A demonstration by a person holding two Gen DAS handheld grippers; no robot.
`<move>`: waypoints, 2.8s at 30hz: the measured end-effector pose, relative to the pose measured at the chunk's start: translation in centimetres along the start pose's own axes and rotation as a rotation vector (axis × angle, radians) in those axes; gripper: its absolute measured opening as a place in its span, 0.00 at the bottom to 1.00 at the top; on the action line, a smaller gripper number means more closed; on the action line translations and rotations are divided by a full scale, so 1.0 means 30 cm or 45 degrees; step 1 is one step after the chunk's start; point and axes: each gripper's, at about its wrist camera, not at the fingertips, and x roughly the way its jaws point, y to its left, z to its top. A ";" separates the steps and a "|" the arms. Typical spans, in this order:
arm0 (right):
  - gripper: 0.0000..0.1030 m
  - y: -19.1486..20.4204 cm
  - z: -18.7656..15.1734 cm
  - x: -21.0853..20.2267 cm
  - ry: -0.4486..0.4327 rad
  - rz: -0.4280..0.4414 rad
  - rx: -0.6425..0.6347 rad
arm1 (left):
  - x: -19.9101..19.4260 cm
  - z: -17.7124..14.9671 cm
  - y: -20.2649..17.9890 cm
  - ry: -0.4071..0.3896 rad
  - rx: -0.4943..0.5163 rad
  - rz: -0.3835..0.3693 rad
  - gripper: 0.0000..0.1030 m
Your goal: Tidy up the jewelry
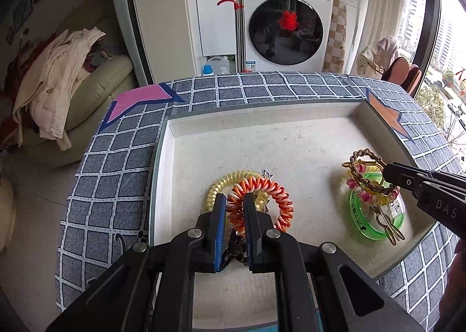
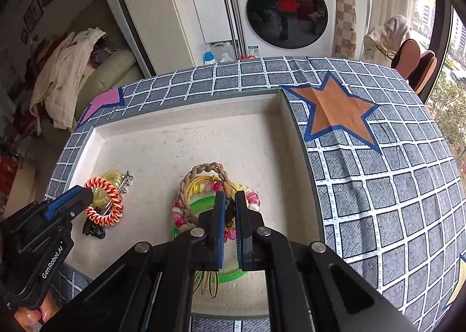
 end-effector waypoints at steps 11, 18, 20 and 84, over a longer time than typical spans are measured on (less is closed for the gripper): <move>0.29 -0.012 -0.008 0.006 0.000 0.019 0.026 | -0.014 -0.006 -0.009 -0.011 -0.012 0.028 0.31; 0.46 0.006 -0.011 -0.022 -0.033 0.028 0.016 | -0.013 -0.005 -0.006 0.003 -0.018 0.042 0.31; 0.46 0.006 -0.013 -0.033 -0.041 0.032 0.017 | -0.017 -0.004 -0.006 -0.001 -0.020 0.047 0.31; 0.89 0.050 -0.168 -0.319 -0.450 -0.072 -0.062 | -0.285 -0.149 0.051 -0.234 -0.111 0.149 1.00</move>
